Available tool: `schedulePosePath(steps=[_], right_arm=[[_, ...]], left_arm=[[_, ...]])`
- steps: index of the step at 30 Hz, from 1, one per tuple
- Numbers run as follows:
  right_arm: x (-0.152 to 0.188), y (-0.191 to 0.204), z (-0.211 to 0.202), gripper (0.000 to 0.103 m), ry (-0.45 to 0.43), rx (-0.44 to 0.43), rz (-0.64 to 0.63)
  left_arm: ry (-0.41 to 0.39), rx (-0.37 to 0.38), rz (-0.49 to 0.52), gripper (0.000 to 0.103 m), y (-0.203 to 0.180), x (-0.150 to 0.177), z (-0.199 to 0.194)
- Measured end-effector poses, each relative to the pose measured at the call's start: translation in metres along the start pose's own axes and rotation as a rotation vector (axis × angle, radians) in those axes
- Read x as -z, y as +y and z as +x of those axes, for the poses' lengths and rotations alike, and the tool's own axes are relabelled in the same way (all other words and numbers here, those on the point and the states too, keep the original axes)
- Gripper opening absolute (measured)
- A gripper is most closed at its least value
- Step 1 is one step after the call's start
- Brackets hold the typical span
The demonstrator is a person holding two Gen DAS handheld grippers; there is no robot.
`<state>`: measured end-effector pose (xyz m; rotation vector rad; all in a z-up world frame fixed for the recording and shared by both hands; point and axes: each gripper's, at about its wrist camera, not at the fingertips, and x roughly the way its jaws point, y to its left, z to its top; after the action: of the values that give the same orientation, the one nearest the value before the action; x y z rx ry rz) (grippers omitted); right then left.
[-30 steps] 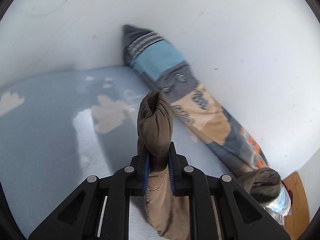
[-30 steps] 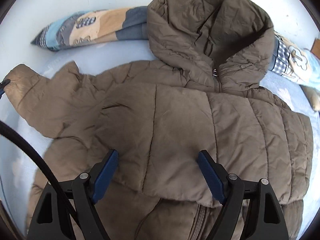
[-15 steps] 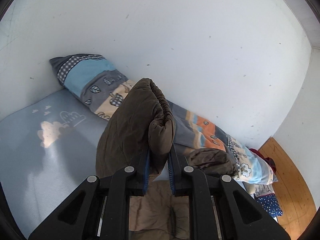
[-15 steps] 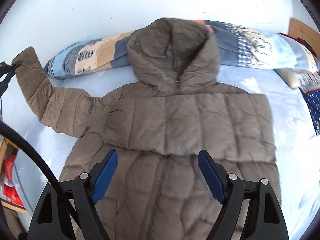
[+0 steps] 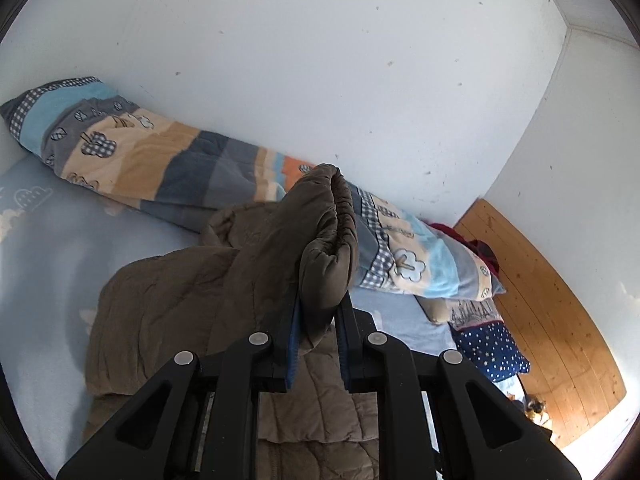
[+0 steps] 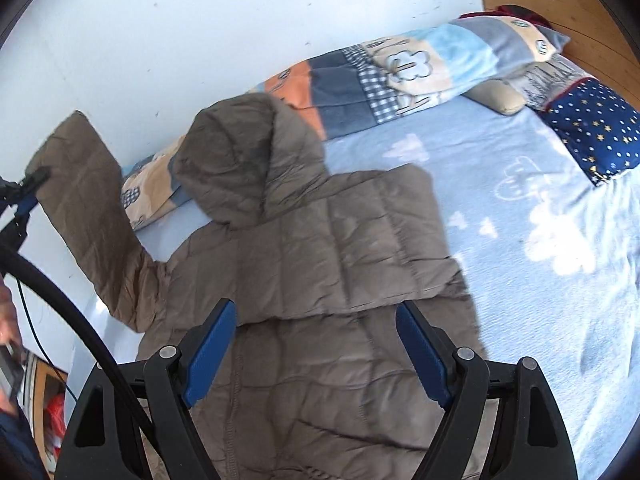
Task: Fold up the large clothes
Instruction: 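Grasp the other sleeve cuff with the left tool and lift it, then fold the held sleeve over the jacket front and open the left tool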
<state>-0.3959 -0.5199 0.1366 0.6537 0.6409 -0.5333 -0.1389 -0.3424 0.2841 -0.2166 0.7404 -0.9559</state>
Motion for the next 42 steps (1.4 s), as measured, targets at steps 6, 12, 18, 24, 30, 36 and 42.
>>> schedulePosePath(steps=[6, 12, 18, 24, 30, 36, 42], right_arm=[[-0.012, -0.034, 0.003, 0.086, 0.008, 0.068, 0.05], [-0.02, -0.045, 0.002, 0.086, 0.004, 0.056, 0.061], [-0.02, -0.042, 0.007, 0.086, 0.015, 0.041, 0.056], [-0.022, -0.042, 0.006, 0.086, 0.003, 0.041, 0.067], [-0.017, -0.034, 0.014, 0.086, 0.02, 0.044, 0.042], [-0.014, -0.028, 0.019, 0.086, 0.028, 0.054, 0.02], [-0.011, -0.027, 0.024, 0.086, 0.046, 0.062, 0.01]], left_arm=[[0.164, -0.003, 0.002, 0.015, -0.036, 0.074, 0.083], [0.303, -0.038, 0.015, 0.015, -0.037, 0.142, 0.151], [0.455, -0.048, 0.074, 0.04, -0.04, 0.176, 0.177], [0.253, -0.058, 0.161, 0.071, -0.019, 0.133, 0.104], [0.22, -0.334, 0.085, 0.071, 0.09, 0.095, 0.078], [0.378, -0.517, -0.047, 0.071, 0.189, 0.116, 0.096], [0.447, -0.521, -0.118, 0.074, 0.214, 0.132, 0.108]])
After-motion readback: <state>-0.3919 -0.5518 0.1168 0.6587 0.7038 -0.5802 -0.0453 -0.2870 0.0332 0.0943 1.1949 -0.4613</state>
